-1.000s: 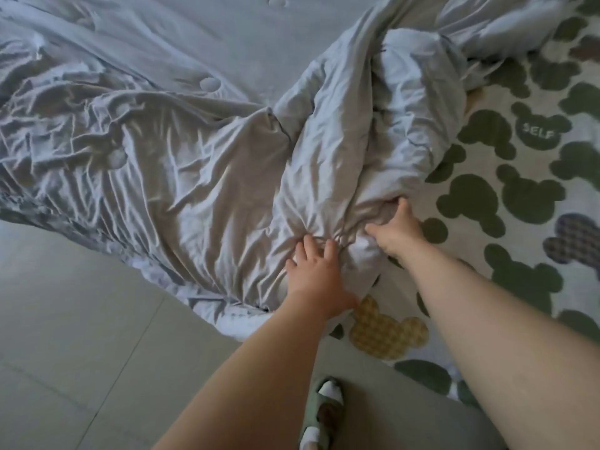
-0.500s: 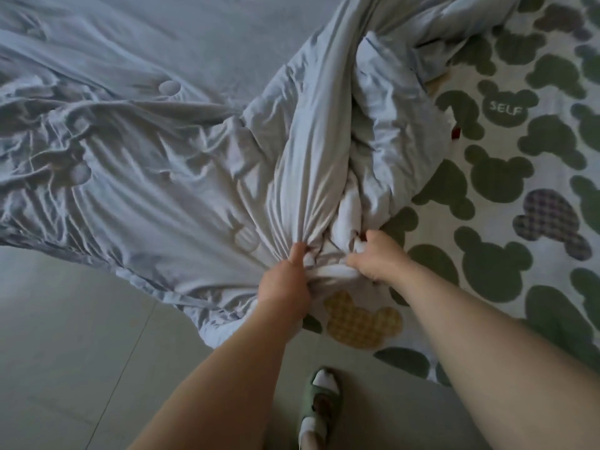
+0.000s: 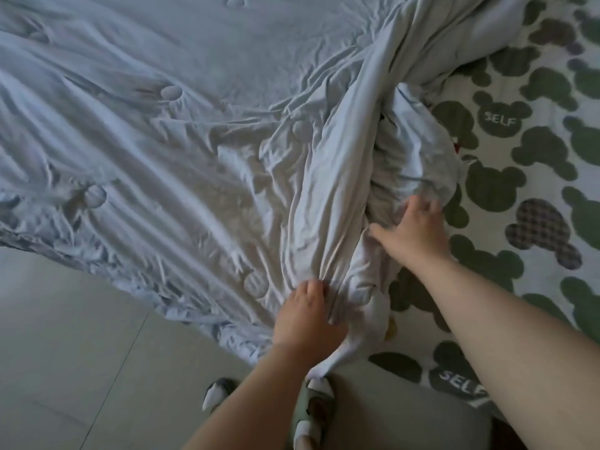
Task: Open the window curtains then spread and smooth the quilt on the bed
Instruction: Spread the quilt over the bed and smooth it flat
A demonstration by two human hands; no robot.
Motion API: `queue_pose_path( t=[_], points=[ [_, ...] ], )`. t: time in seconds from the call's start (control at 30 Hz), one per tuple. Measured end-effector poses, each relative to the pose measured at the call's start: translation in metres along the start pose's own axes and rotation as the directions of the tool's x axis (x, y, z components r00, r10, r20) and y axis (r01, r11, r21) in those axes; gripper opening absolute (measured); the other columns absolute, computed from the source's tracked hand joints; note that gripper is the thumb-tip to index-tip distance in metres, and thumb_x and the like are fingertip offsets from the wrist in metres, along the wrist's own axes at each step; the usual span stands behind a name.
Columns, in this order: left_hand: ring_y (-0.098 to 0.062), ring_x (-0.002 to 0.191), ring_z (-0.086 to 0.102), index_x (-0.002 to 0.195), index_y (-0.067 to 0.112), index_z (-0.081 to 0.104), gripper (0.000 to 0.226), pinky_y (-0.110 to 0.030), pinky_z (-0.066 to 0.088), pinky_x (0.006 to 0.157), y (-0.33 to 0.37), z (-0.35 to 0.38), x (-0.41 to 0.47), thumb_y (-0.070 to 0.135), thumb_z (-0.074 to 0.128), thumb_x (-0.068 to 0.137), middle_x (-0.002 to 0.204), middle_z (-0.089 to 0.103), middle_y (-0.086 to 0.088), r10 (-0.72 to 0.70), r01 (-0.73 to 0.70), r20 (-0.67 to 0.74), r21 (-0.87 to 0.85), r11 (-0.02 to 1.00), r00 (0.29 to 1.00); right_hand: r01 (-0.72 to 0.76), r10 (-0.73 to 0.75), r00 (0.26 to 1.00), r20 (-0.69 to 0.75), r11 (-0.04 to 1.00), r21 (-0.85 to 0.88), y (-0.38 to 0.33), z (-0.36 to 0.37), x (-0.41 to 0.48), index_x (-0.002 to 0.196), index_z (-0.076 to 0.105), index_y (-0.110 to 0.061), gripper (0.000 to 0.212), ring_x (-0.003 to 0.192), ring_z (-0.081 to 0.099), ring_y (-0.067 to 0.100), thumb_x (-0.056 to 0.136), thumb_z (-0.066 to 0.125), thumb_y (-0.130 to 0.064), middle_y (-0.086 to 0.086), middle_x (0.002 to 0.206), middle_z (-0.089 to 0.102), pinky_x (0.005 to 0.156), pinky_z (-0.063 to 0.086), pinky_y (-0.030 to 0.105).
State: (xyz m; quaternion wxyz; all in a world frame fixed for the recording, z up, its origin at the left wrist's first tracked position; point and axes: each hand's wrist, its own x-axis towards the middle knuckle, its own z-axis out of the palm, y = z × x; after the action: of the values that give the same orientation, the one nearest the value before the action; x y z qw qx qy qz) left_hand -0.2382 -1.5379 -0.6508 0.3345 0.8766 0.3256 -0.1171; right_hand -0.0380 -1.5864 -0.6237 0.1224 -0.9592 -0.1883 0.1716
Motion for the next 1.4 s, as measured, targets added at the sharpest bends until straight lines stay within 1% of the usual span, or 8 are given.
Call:
queue_pose_path(
  t=[0.27, 0.53, 0.77, 0.97, 1.07, 1.17, 1.3, 1.4],
  points=[
    [-0.033, 0.134, 0.026, 0.151, 0.020, 0.002, 0.110, -0.041, 0.028, 0.110, 0.044, 0.015, 0.053, 0.064, 0.065, 0.071, 0.152, 0.015, -0.014, -0.037, 0.041, -0.059, 0.065, 0.997, 0.998, -0.253, 0.211, 0.957, 0.197, 0.942, 0.220, 0.015, 0.011, 0.042, 0.152, -0.008, -0.023, 0.108, 0.139, 0.028, 0.034, 0.080, 0.073, -0.025, 0.010, 0.159, 0.004, 0.107, 0.035, 0.039],
    [-0.034, 0.111, 0.056, 0.141, 0.018, 0.024, 0.066, -0.042, 0.046, 0.091, 0.047, 0.006, 0.074, 0.008, 0.056, 0.084, 0.124, 0.053, -0.013, -0.084, 0.084, -0.007, 0.088, 0.993, 0.996, 0.056, -0.043, 0.980, 0.192, 0.996, -0.063, 0.026, 0.013, 0.028, 0.119, 0.052, -0.013, 0.036, 0.113, 0.053, 0.030, 0.085, 0.061, -0.024, 0.010, 0.125, 0.056, 0.080, 0.038, 0.029],
    [-0.029, 0.107, 0.059, 0.131, 0.032, 0.037, 0.070, -0.034, 0.048, 0.085, 0.060, 0.005, 0.048, 0.018, 0.072, 0.072, 0.116, 0.062, -0.006, 0.013, -0.014, 0.363, 0.002, 1.000, 0.932, -0.122, 0.195, 0.919, 0.344, 0.967, -0.224, 0.057, -0.024, -0.024, 0.104, 0.056, -0.014, 0.024, 0.083, 0.053, 0.024, 0.085, 0.051, -0.028, 0.005, 0.098, 0.060, 0.071, 0.043, 0.031],
    [-0.026, 0.106, 0.059, 0.128, 0.036, 0.038, 0.063, -0.033, 0.049, 0.086, 0.041, -0.004, 0.044, 0.021, 0.065, 0.073, 0.116, 0.061, -0.001, 0.019, -0.025, 0.439, 0.007, 1.000, 0.898, -0.232, 0.289, 0.833, 0.471, 0.957, -0.176, 0.053, -0.034, -0.033, 0.100, 0.052, -0.013, 0.033, 0.080, 0.057, 0.023, 0.081, 0.052, -0.040, 0.006, 0.092, 0.057, 0.068, 0.045, 0.032],
    [-0.025, 0.115, 0.052, 0.126, 0.027, 0.042, 0.048, -0.035, 0.045, 0.095, 0.046, 0.000, 0.040, 0.022, 0.055, 0.080, 0.125, 0.052, -0.002, 0.055, -0.068, 0.262, 0.039, 0.997, 0.963, -0.260, 0.254, 0.928, 0.271, 0.966, -0.017, 0.060, -0.036, -0.019, 0.087, 0.058, -0.016, 0.047, 0.093, 0.055, 0.027, 0.075, 0.041, -0.058, 0.012, 0.103, 0.056, 0.071, 0.043, 0.034],
    [-0.022, 0.117, 0.046, 0.124, 0.021, 0.046, 0.043, -0.032, 0.040, 0.098, 0.062, 0.010, 0.030, 0.033, 0.054, 0.083, 0.124, 0.045, -0.001, 0.222, -0.222, 0.014, -0.003, 0.975, 0.975, -0.358, 0.354, 0.933, 0.068, 0.932, 0.055, 0.080, -0.034, -0.009, 0.129, 0.046, -0.015, 0.057, 0.126, 0.039, 0.033, 0.083, 0.053, -0.047, 0.013, 0.139, 0.035, 0.100, 0.039, 0.042],
    [-0.020, 0.127, 0.040, 0.136, 0.019, 0.039, 0.063, -0.028, 0.033, 0.107, 0.080, 0.025, 0.031, 0.043, 0.058, 0.081, 0.135, 0.041, 0.000, 0.325, -0.324, 0.051, -0.026, 0.946, 0.944, -0.487, 0.429, 0.864, 0.263, 0.844, 0.223, 0.092, -0.030, -0.004, 0.149, 0.015, -0.013, 0.080, 0.132, 0.038, 0.034, 0.084, 0.059, -0.026, 0.013, 0.150, 0.031, 0.099, 0.040, 0.035],
    [-0.022, 0.144, 0.016, 0.151, 0.014, 0.008, 0.105, -0.030, 0.017, 0.117, 0.089, 0.032, 0.035, 0.057, 0.065, 0.073, 0.155, 0.016, -0.004, 0.230, -0.242, 0.220, 0.030, 0.970, 0.948, -0.464, 0.379, 0.857, 0.348, 0.862, 0.203, 0.086, -0.028, -0.004, 0.144, 0.028, -0.010, 0.066, 0.117, 0.051, 0.032, 0.086, 0.057, -0.023, 0.014, 0.139, 0.045, 0.080, 0.039, 0.028]
  ],
)
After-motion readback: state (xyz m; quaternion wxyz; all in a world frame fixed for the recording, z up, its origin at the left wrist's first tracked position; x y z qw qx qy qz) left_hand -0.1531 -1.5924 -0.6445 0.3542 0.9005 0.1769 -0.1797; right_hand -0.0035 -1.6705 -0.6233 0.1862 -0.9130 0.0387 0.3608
